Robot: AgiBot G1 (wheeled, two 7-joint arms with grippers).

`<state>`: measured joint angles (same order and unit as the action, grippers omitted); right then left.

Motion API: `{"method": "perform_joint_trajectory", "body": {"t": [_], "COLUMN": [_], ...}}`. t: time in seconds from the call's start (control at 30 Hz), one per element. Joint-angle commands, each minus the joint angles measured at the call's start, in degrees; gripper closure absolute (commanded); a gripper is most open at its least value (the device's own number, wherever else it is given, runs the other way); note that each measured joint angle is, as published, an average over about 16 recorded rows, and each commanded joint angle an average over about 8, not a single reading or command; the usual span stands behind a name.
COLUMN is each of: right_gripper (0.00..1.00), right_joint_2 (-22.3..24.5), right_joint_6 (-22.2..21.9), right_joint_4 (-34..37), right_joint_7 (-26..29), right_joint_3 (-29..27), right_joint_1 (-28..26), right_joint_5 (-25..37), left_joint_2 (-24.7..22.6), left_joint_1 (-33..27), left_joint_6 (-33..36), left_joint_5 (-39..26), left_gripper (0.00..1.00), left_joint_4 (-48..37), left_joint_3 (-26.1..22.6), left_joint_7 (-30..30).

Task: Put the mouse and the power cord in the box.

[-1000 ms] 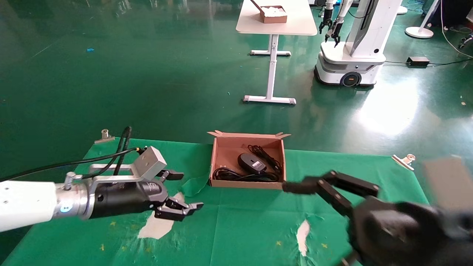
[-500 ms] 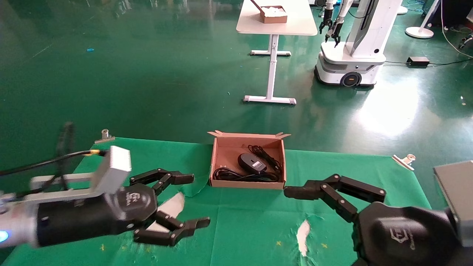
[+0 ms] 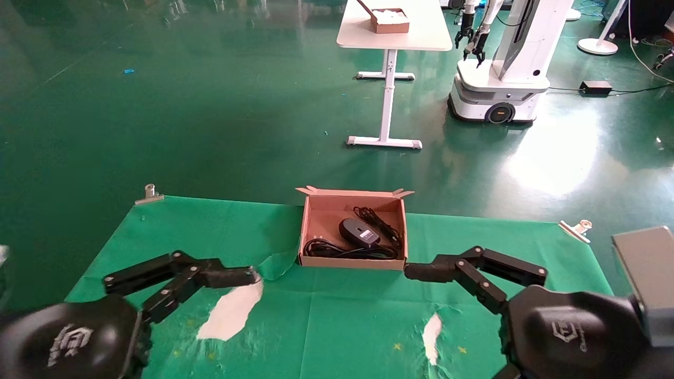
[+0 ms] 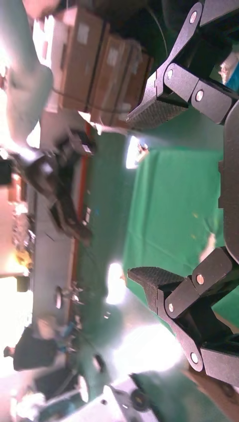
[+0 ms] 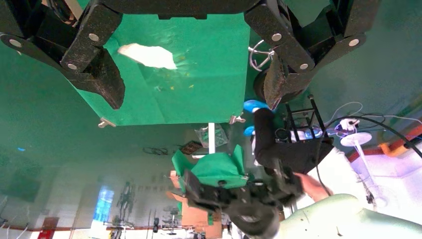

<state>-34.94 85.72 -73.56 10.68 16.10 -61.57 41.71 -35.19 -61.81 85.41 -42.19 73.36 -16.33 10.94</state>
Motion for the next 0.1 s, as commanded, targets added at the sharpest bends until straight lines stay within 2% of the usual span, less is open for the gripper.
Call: {"method": "perform_joint_trajectory", "body": {"t": [0.03, 0.1], "right_gripper": [0.0, 0.0], "right_joint_2": [0.05, 0.06], "right_joint_6": [0.04, 0.05], "right_joint_4": [-0.05, -0.06], "right_joint_7": [0.0, 0.0], "right_joint_3": [-0.04, -0.05], "right_joint_1": [0.05, 0.06], "right_joint_5": [-0.08, -0.1], "left_joint_2": [0.92, 1.19], "left_joint_1": [1.34, 1.74], "left_joint_6": [1.71, 2.21], "left_joint_5": [2.16, 2.81], "left_gripper": [0.0, 0.0], "left_joint_4": [1.37, 1.77], "left_joint_3": [1.96, 2.53], "left_joint_7": [-0.58, -0.7]}}
